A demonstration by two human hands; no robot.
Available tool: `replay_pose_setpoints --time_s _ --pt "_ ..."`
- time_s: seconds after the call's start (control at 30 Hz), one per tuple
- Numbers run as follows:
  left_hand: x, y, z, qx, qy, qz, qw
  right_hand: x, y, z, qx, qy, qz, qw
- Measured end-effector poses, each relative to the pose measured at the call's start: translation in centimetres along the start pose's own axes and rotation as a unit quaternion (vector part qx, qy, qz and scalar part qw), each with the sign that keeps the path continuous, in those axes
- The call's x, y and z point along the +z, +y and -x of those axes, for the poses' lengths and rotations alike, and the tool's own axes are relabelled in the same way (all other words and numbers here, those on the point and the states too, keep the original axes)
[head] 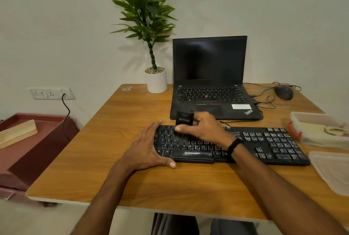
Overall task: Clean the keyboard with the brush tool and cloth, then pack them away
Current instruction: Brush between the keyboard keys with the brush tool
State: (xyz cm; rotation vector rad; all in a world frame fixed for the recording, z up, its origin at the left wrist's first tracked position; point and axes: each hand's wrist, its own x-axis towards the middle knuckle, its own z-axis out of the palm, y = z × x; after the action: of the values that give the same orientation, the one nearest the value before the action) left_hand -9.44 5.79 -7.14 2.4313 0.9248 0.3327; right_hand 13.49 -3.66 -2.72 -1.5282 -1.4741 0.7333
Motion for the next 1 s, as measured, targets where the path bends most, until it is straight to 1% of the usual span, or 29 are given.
replay_pose_setpoints --time_s 0.03,0.07,0.1,0.17,0.2,0.23,0.3,0.33,0.37,0.43,0.47,0.53,0.57,0.6,0.67,0.7,0.73,0.8,0.83,0.93,1.0 --pt "0.0 0.0 0.1 -0.002 -0.002 0.000 1.000 0.1 0.0 0.4 0.019 -0.051 -0.039 0.998" --pt "0.1 -0.1 0.2 -0.003 -0.005 -0.001 1.000 0.3 -0.1 0.9 0.020 -0.082 -0.048 0.995" --pt "0.1 -0.2 0.3 -0.005 -0.008 -0.002 1.000 0.7 -0.1 1.0 0.014 -0.078 -0.032 0.996" --pt "0.1 -0.3 0.2 -0.004 -0.009 -0.002 1.000 0.6 -0.3 0.9 -0.012 0.003 0.057 0.998" --pt "0.0 -0.3 0.1 -0.003 -0.006 -0.001 1.000 0.5 -0.5 0.8 -0.009 0.020 0.065 0.998" --pt "0.0 -0.2 0.0 -0.002 -0.005 0.000 1.000 0.2 -0.6 0.8 -0.011 0.005 0.046 0.999" --pt "0.0 -0.1 0.1 -0.003 -0.007 0.000 1.000 0.4 -0.5 1.3 0.005 -0.078 -0.028 0.997" --pt "0.1 -0.1 0.2 -0.005 -0.007 0.001 1.000 0.7 -0.5 1.6 0.004 -0.094 -0.028 0.995" --pt "0.1 -0.2 0.3 -0.006 -0.006 0.001 1.000 1.0 -0.5 1.7 -0.003 -0.078 -0.012 0.997" --pt "0.1 -0.3 0.2 -0.006 -0.001 0.001 1.000 0.8 -0.6 1.4 -0.018 -0.010 0.054 0.998" --pt "0.1 -0.3 0.1 -0.006 0.002 0.002 1.000 0.6 -0.6 1.3 -0.012 -0.010 0.056 0.998" --pt "0.0 -0.2 0.1 -0.007 0.001 0.003 1.000 0.3 -0.6 1.4 0.003 -0.063 0.008 0.998" --pt "0.0 -0.2 0.2 -0.007 -0.002 0.002 1.000 0.4 -0.6 1.6 0.006 -0.084 0.002 0.996" --pt "0.1 -0.2 0.2 -0.006 -0.004 0.002 1.000 0.6 -0.5 1.7 -0.003 -0.074 0.019 0.997" --pt "0.1 -0.2 0.2 -0.005 -0.006 0.000 1.000 0.7 -0.4 1.5 -0.028 0.004 0.090 0.996" --pt "0.1 -0.3 0.2 -0.004 -0.004 0.000 1.000 0.7 -0.4 1.4 -0.026 0.019 0.102 0.994" --pt "0.1 -0.3 0.1 -0.004 -0.001 -0.001 1.000 0.6 -0.5 1.3 -0.024 0.009 0.093 0.995" --pt "0.0 -0.3 0.1 -0.004 0.001 0.000 1.000 0.7 -0.4 1.2 -0.014 -0.043 0.068 0.997" --pt "0.0 -0.4 0.2 -0.005 0.000 0.001 1.000 0.6 -0.5 1.3 -0.011 -0.058 0.075 0.995" --pt "0.2 -0.3 0.3 -0.006 0.000 0.004 1.000 -0.7 -1.0 1.3 -0.001 -0.057 0.127 0.990" --pt "0.3 -0.1 0.1 -0.005 0.000 0.004 1.000 -1.0 -1.1 1.2 0.002 -0.055 0.140 0.989"
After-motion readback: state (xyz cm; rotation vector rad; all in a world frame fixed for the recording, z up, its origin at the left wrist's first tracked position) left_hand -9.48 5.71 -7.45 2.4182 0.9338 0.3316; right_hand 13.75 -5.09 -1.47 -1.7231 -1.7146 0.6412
